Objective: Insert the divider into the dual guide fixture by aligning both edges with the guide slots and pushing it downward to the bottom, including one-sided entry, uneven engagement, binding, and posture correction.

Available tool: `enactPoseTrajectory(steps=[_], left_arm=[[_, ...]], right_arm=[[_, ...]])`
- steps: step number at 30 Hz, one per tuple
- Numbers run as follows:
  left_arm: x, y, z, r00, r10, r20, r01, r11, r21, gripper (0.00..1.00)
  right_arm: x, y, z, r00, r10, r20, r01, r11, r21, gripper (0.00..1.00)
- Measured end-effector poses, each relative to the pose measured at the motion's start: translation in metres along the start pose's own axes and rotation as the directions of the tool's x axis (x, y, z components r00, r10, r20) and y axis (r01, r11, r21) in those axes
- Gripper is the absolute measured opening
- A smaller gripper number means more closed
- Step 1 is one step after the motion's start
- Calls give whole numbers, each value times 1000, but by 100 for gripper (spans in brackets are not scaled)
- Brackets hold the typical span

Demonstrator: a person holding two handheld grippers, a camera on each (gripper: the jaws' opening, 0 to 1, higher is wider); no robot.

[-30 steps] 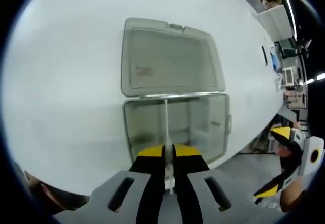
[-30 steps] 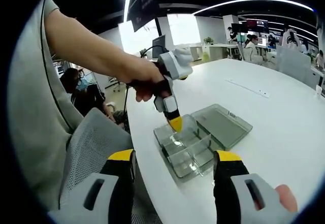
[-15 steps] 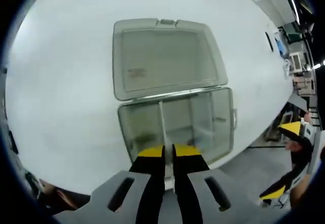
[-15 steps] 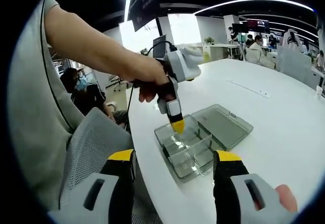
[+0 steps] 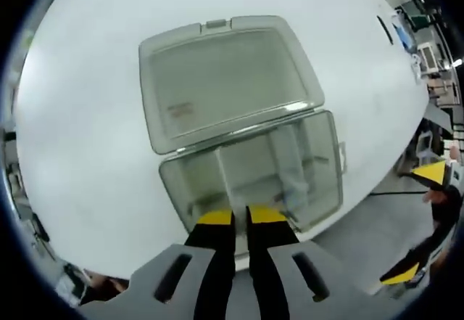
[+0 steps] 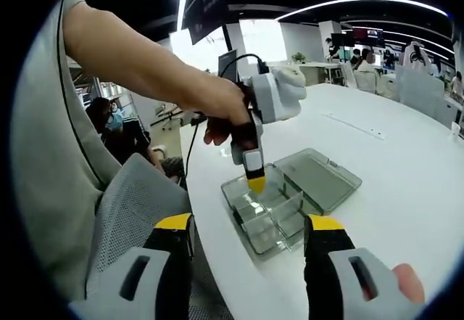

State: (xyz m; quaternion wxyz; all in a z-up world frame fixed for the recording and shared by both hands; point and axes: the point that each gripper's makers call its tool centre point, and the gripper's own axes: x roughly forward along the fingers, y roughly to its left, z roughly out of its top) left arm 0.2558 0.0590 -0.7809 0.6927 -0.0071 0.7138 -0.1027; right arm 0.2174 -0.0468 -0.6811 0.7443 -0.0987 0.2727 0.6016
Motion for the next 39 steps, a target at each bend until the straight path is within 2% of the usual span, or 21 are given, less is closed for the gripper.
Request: enactPoseTrajectory(steps=[16,28,39], left_arm=[[11,2,2,998,64,-29,-63,997,44,2],[21,3,-3,996,83,-18,-82,995,54,2],[20,4,-5,997,71,-18,-70,997,41,3]], right_arm=[[1,0,0,1000,0,-2,0,1000,6,58],[0,-1,-2,1000,-2,-4,2,1000,12,58],[-1,-1,-4,1000,-6,-10,6,1000,19,58]])
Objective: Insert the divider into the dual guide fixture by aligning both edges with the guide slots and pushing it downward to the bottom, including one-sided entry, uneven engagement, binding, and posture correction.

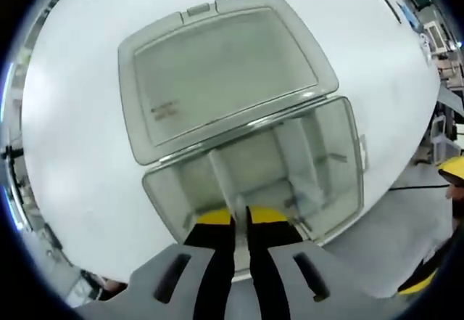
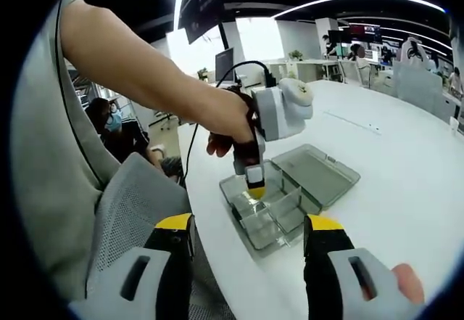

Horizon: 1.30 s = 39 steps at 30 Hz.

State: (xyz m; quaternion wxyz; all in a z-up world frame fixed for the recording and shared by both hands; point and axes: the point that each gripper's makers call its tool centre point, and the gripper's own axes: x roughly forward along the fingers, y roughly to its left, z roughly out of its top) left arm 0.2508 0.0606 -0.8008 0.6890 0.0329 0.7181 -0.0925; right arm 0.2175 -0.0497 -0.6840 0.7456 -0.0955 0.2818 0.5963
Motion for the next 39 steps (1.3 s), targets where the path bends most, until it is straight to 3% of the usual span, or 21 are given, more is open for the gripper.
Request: enactPoseTrajectory(steps=[12,18,26,33,39], left_arm=[[-6,2,3,995,-78,61,78,997,1,11],[-20,5,4,981,-145,130,155,985,-71,14],[-25,3,-7,961,-214,173,236,965,-118,10],[-26,-9,-5,956,-226,189,247,964,-95,1],[-24,-7,-4,960,-207,190,227,970,-91,0]], right_arm=[[-1,3,3,1000,0,-4,0,1000,-12,58],[-1,7,4,1000,6,-7,-6,1000,-20,58],[-1,8,5,1000,9,-10,-10,1000,-24,58],[-2,9,5,1000,15,-14,-15,1000,-27,58],[-3,8,5,1000,15,-14,-15,1000,-26,58]])
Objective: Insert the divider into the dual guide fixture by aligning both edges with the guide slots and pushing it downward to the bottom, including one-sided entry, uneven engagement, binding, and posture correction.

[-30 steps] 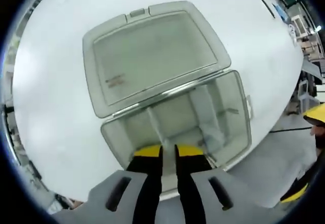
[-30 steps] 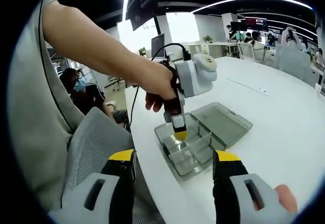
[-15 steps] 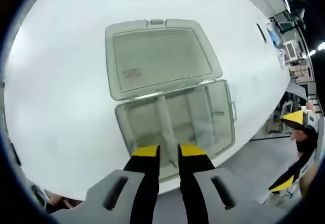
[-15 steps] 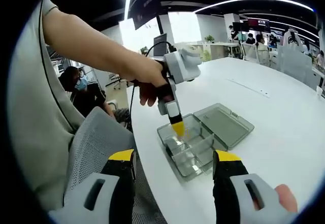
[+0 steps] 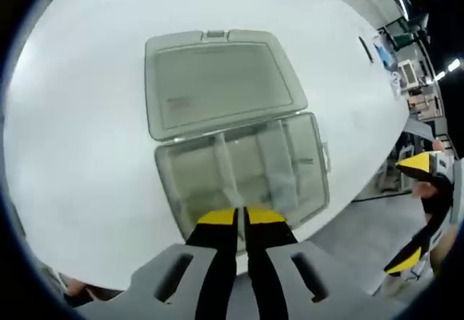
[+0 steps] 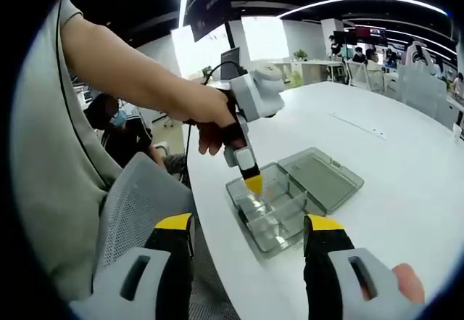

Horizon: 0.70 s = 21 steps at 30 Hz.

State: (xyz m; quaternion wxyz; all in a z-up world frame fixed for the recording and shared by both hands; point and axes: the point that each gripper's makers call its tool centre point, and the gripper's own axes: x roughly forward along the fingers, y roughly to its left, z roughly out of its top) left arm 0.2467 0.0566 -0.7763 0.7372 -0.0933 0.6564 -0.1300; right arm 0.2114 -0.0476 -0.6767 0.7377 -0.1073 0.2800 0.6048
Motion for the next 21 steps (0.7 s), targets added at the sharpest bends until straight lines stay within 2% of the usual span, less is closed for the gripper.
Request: enactPoseTrajectory(steps=[10,21], left_arm=[[3,2,-1,999,23,-38,-23,1000,-4,0],[10,7,0,999,37,-16,-37,999,-10,0]], right_arm=[[2,1,0,1000,3,-5,-3,1000,-1,58],[2,3,0,1000,5,-10,-5,1000,-4,57]])
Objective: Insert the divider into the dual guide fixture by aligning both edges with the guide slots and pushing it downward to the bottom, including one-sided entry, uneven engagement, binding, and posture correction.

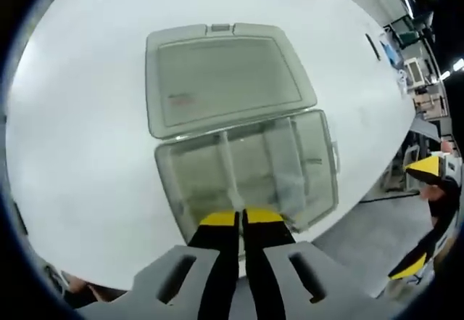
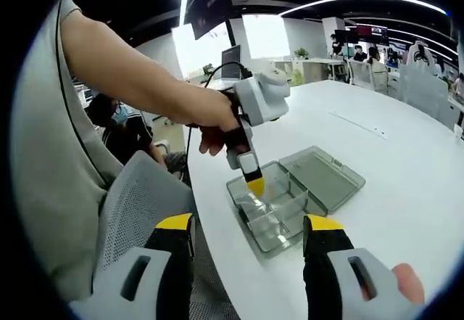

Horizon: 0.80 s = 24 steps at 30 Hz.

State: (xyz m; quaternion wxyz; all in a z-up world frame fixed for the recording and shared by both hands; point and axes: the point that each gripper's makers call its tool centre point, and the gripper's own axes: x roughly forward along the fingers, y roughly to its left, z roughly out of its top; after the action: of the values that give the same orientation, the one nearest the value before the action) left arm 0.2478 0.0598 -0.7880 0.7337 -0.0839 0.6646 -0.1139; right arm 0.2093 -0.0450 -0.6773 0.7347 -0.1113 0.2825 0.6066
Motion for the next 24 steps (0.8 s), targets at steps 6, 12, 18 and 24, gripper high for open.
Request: enactPoseTrajectory(steps=[6,12,18,24], left_arm=[[0,-5,2,999,-15,46,15,1000,16,3],[-9,-9,5,982,-90,167,83,995,51,16],[-34,-16,5,941,-159,297,138,986,92,29],[-62,-26,-3,846,-298,441,269,954,130,31]], right_arm=[[-4,0,0,1000,-4,-1,4,1000,0,58],[-9,-4,-5,1000,-19,-1,19,1000,18,59],[-13,-6,-8,999,-36,0,36,999,37,59],[-20,-9,-10,999,-53,-3,53,998,41,60]])
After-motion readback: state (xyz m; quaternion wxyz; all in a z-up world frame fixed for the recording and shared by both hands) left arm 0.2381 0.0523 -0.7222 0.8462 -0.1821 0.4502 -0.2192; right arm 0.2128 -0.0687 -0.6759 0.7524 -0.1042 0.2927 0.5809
